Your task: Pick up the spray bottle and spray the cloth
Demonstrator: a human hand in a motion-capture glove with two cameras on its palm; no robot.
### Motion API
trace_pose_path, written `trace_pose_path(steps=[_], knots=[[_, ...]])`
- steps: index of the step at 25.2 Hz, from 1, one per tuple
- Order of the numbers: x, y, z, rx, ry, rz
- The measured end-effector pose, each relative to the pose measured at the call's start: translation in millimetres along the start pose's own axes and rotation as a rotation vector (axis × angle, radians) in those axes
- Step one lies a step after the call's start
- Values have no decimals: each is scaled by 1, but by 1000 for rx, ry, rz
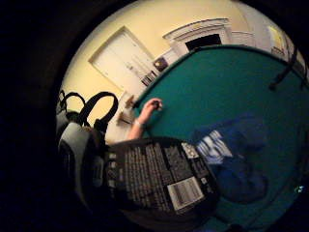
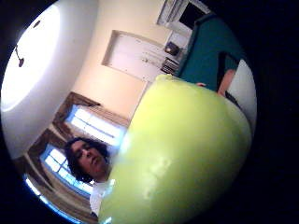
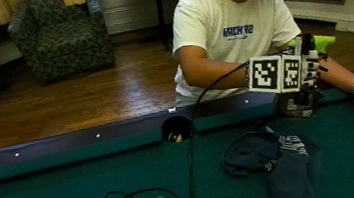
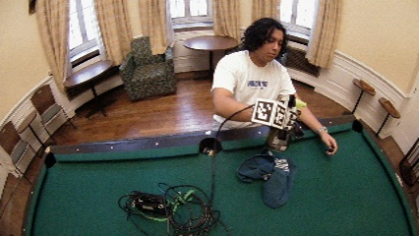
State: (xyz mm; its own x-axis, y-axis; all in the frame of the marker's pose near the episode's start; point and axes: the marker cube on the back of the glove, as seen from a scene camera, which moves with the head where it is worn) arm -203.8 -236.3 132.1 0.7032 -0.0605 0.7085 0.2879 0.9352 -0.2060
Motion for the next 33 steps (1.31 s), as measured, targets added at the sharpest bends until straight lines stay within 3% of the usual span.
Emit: trace_pose_path(steps=[12, 33], knots=[[86, -24, 149, -14, -183, 102], [120, -106, 189, 75, -178, 124]])
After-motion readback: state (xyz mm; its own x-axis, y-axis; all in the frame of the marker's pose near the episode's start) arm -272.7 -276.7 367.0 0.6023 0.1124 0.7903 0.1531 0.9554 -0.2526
